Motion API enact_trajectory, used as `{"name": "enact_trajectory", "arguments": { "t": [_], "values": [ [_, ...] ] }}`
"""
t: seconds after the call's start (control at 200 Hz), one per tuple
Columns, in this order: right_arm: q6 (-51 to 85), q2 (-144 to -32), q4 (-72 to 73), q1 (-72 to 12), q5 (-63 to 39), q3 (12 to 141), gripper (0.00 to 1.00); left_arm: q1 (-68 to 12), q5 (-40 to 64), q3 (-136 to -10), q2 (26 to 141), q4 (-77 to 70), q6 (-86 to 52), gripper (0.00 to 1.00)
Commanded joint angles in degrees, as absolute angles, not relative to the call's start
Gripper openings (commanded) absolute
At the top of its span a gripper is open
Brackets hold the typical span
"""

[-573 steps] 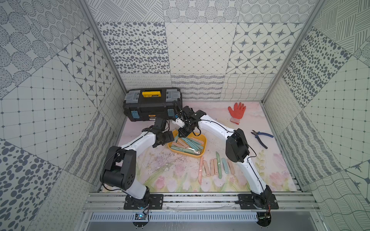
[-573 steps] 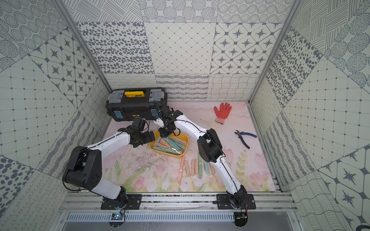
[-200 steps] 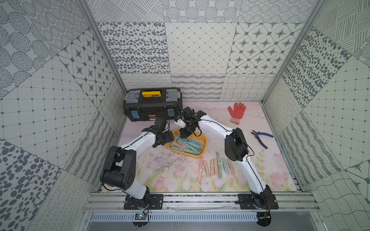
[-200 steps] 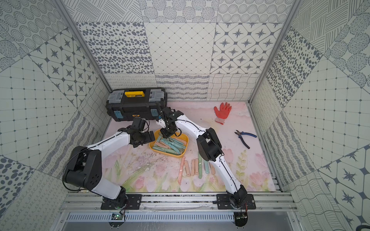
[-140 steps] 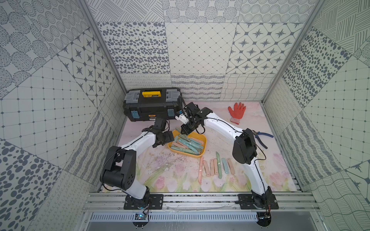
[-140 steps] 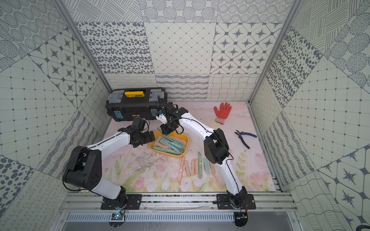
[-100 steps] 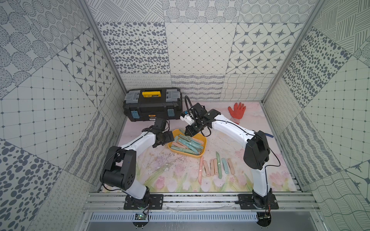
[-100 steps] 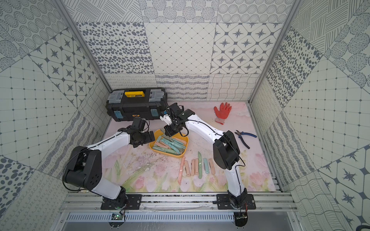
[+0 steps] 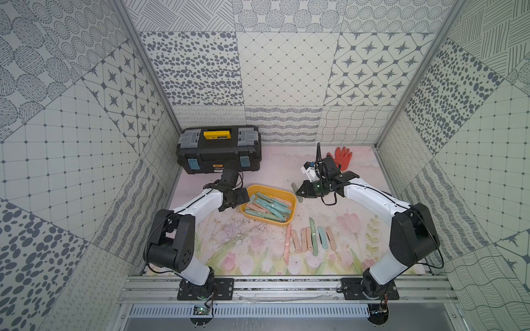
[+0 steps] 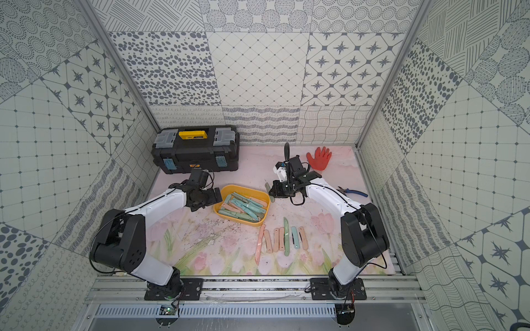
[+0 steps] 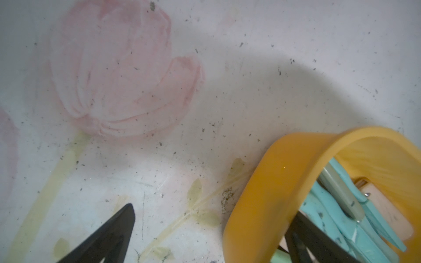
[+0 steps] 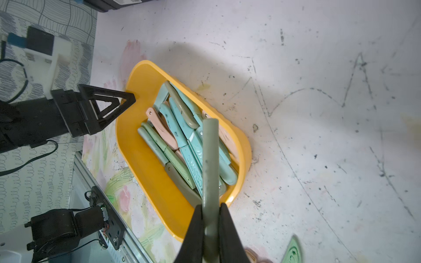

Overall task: Take the fruit knife out of the storage box
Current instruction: Place the fruit knife at the center of the board.

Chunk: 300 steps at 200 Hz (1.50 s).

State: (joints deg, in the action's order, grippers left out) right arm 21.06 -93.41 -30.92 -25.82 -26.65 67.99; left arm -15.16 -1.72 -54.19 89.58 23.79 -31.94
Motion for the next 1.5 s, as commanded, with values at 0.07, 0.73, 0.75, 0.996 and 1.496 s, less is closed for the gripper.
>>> {"name": "enact_trajectory", "arguments": {
  "t": [0.07, 0.73, 0.75, 0.996, 1.496],
  "values": [
    [26.28, -92.09, -22.88, -23.09, -29.39, 62.04, 0.06, -15.03, -2.45, -54.67, 89.52, 24.87, -32.27, 0.99],
    [36.20, -101.75, -4.53, -19.44, -31.11, 49.36, 0.05, -14.98, -2.04, -54.73, 90.04, 24.69, -32.34, 0.99],
    [36.23, -102.05, -4.27, -19.35, -31.09, 49.19, 0.05, -15.03, -2.03, -54.74, 90.08, 24.70, -32.34, 0.99],
    [35.74, -102.48, -5.81, -18.50, -29.81, 48.73, 0.10, -15.03, -2.45, -54.56, 89.65, 24.86, -32.33, 0.99],
    [32.40, -100.54, -13.39, -18.19, -25.50, 50.97, 0.33, -15.03, -2.37, -54.42, 89.48, 24.79, -32.34, 0.99]
  ]
}}
